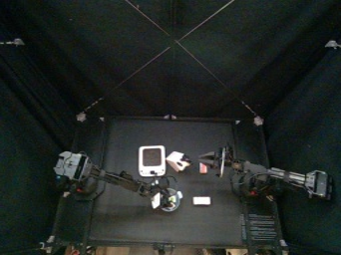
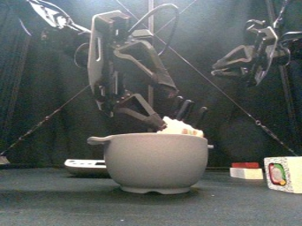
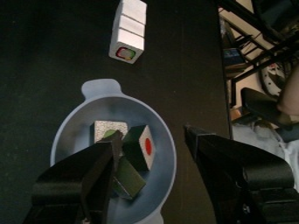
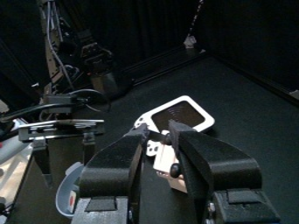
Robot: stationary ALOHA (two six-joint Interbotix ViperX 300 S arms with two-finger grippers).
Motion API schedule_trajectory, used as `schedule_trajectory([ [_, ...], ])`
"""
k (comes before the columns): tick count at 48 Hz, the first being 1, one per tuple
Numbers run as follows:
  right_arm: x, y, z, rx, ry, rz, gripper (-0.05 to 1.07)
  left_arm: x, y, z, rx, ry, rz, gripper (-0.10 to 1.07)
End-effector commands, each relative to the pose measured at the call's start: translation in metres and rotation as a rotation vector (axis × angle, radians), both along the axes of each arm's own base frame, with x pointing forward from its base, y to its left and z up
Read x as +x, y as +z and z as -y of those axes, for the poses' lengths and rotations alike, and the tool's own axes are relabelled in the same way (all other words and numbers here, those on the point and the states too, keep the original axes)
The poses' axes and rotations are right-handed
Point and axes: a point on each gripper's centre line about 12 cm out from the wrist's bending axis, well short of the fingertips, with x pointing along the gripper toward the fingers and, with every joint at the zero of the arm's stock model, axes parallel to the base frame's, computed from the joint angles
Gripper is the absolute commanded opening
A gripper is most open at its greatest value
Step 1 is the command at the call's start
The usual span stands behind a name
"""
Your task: Grab salmon sushi
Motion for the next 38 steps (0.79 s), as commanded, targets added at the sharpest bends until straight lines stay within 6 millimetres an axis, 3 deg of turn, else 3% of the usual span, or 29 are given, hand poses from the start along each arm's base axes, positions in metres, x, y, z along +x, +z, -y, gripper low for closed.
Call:
schedule_trajectory([
  [1, 0.001, 0.005, 0.001, -0.004, 0.0, 0.016, 0.68, 0.003, 0.012, -0.002, -0.007, 0.005, 0.034, 0.92],
  [21, 0.002, 0.007, 0.001, 0.007, -0.003, 0.023, 0.68, -0.012, 0.022, -0.009, -0.004, 0.015, 0.047, 0.92],
  [38, 0.002, 0.013, 0.007, 0.091, -0.044, 0.07, 0.68, -0.038, 0.03, -0.035, 0.035, 0.043, 0.061, 0.92],
])
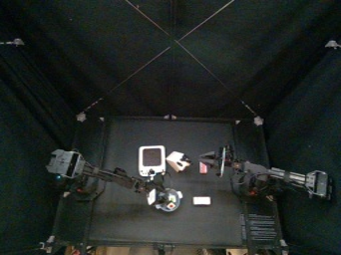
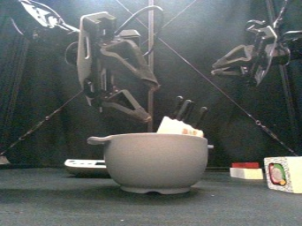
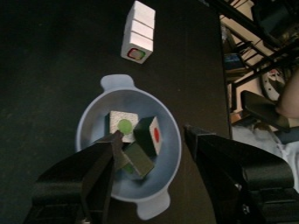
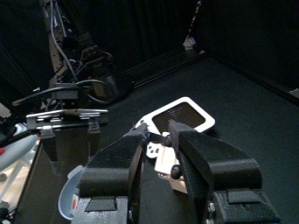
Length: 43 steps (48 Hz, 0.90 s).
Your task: Grab salmon sushi
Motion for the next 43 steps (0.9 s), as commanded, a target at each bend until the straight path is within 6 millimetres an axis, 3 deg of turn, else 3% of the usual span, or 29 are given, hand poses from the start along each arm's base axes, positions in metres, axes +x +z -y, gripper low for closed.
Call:
schedule_trajectory([
  [1, 0.003, 0.01, 0.004, 0.026, -0.017, 0.036, 0.68, -0.004, 0.015, -0.008, 0.028, -0.006, 0.045, 0.92],
  [9, 0.0, 0.004, 0.009, 0.118, -0.064, 0.053, 0.68, -0.024, 0.023, -0.022, 0.113, -0.032, 0.073, 0.92],
  [22, -0.019, -0.047, 0.03, 0.407, -0.282, -0.159, 0.68, -0.07, 0.034, -0.063, 0.249, 0.021, 0.126, 0.92],
  [30, -0.017, -0.046, 0.031, 0.537, -0.325, -0.274, 0.68, -0.09, 0.052, -0.084, 0.353, 0.046, 0.221, 0.92],
  [43, -0.008, -0.033, 0.027, 0.688, -0.337, -0.386, 0.68, -0.119, 0.055, -0.09, 0.482, 0.015, 0.358, 0.92],
])
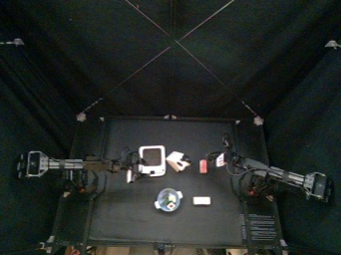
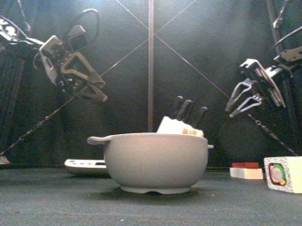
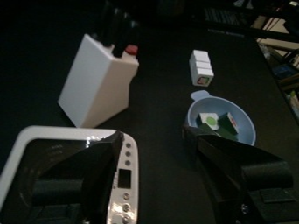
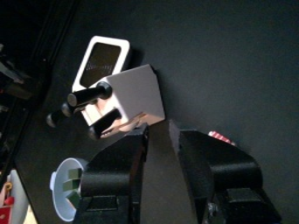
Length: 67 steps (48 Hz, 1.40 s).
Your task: Grab salmon sushi
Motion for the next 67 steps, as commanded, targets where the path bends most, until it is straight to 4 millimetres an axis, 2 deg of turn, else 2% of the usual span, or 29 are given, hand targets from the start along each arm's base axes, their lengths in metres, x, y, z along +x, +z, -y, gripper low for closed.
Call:
schedule_trajectory([
  [1, 0.007, 0.009, 0.0, 0.038, 0.001, -0.006, 0.68, -0.007, 0.004, 0.001, 0.007, -0.013, 0.073, 0.92],
  [10, 0.016, -0.005, -0.002, 0.148, -0.002, -0.084, 0.68, -0.02, 0.01, 0.009, 0.018, -0.049, 0.204, 0.92],
  [19, 0.024, -0.018, -0.009, 0.234, 0.011, -0.22, 0.68, -0.026, 0.006, 0.006, -0.023, -0.005, 0.229, 0.92],
  [33, 0.027, -0.032, -0.004, 0.137, -0.024, -0.358, 0.7, -0.028, 0.003, 0.007, -0.039, 0.002, 0.226, 0.92],
  [40, 0.025, -0.045, -0.003, 0.107, -0.064, -0.406, 0.7, -0.028, 0.002, 0.007, -0.043, 0.004, 0.224, 0.92],
  [45, 0.028, -0.052, -0.005, 0.094, -0.07, -0.427, 0.75, -0.029, 0.001, 0.008, -0.042, 0.004, 0.221, 0.92],
  [57, 0.041, -0.066, -0.009, 0.092, -0.058, -0.483, 0.98, -0.029, 0.001, 0.007, -0.042, 0.005, 0.218, 0.92],
  [67, 0.051, -0.081, -0.006, 0.107, -0.056, -0.543, 1.0, -0.029, -0.001, 0.007, -0.043, 0.007, 0.213, 0.92],
])
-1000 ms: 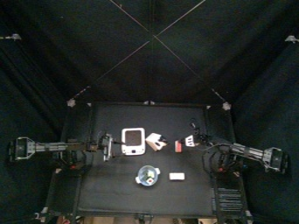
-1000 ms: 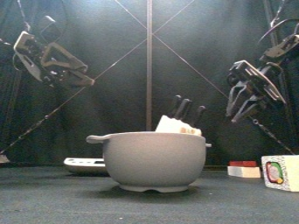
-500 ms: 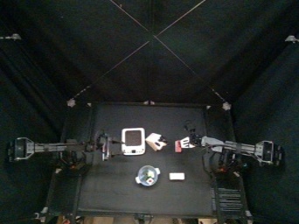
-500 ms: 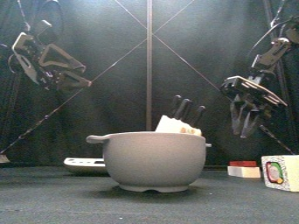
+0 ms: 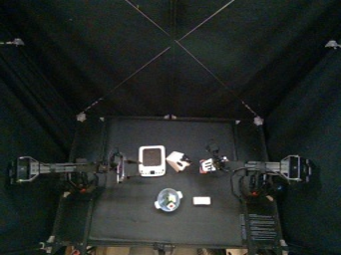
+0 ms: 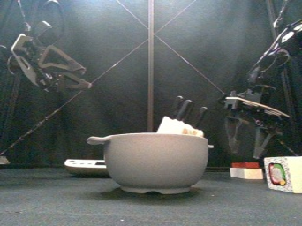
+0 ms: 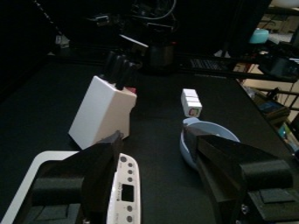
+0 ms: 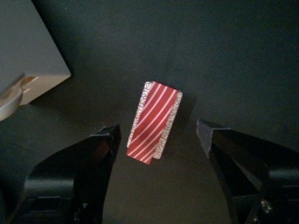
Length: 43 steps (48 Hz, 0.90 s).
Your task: Grab salmon sushi
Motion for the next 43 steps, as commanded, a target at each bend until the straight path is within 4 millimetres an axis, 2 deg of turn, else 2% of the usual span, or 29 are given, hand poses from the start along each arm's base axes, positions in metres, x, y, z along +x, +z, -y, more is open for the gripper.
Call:
schedule_trajectory([
  [1, 0.011, 0.004, 0.003, -0.004, 0.004, 0.014, 1.0, 0.002, 0.004, -0.001, 0.002, 0.002, 0.015, 0.92],
  [11, 0.021, -0.011, 0.005, 0.011, 0.001, -0.038, 1.0, 0.001, 0.003, -0.001, 0.0, 0.002, 0.012, 0.92],
  [24, 0.021, -0.025, 0.008, 0.029, -0.013, -0.087, 0.96, 0.001, 0.003, -0.001, -0.001, 0.002, 0.011, 0.92],
  [38, 0.023, -0.029, 0.008, 0.033, -0.015, -0.102, 0.68, 0.001, 0.003, -0.002, -0.011, 0.013, 0.014, 0.92],
  [43, 0.025, -0.024, 0.009, 0.022, -0.009, -0.094, 0.61, 0.001, 0.003, -0.002, -0.011, 0.013, 0.014, 0.92],
])
